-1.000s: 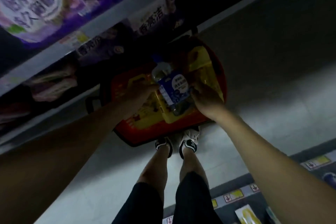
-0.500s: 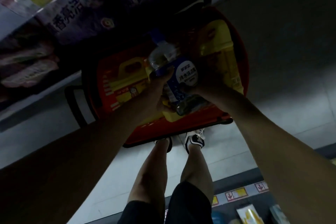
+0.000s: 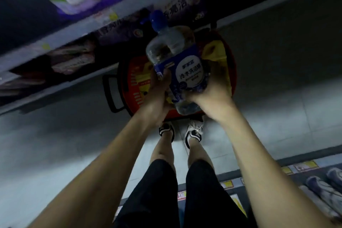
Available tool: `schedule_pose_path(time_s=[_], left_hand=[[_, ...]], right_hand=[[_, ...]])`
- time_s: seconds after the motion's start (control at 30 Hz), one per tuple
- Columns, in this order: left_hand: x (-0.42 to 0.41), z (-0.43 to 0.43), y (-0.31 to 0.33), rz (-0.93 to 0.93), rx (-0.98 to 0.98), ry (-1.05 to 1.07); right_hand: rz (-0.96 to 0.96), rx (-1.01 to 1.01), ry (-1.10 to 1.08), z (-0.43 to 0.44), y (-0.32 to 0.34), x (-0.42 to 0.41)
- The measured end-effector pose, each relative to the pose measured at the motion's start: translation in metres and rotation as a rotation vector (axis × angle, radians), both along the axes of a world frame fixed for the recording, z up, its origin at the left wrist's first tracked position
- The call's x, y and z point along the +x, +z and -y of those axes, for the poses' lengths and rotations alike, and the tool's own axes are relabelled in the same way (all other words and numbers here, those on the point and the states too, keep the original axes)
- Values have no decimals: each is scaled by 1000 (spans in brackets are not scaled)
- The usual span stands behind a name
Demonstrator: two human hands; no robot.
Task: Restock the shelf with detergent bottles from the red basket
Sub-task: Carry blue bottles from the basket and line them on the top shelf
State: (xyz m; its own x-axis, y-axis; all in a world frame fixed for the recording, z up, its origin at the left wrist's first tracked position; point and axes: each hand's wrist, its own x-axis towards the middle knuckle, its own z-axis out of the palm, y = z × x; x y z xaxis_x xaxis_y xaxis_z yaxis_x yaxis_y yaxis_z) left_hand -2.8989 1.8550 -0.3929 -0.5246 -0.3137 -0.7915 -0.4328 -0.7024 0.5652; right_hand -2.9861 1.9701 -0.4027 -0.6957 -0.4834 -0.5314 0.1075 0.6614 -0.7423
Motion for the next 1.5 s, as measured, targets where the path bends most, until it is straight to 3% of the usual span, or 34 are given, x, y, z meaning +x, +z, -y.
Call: schedule_pose_path(time_s=[0.23, 0.43, 0.67, 0.83, 1.2, 1.5], left_hand=[[2, 7, 174, -422, -135, 173], [26, 23, 321, -511, -392, 242], [91, 57, 439, -686, -641, 296], [178, 88, 493, -753, -769, 386], [398, 158, 559, -727, -1008, 454], [469, 220, 583, -750, -1081, 398]], right_hand=[[-304, -206, -37, -1, 201, 6], [-308, -438, 70, 18, 335, -6], [-326, -709, 288, 70, 448, 38], [-438, -770, 404, 115, 508, 112], [-392, -971, 555, 207, 562, 323], [-301, -1045, 568, 264, 589, 395]])
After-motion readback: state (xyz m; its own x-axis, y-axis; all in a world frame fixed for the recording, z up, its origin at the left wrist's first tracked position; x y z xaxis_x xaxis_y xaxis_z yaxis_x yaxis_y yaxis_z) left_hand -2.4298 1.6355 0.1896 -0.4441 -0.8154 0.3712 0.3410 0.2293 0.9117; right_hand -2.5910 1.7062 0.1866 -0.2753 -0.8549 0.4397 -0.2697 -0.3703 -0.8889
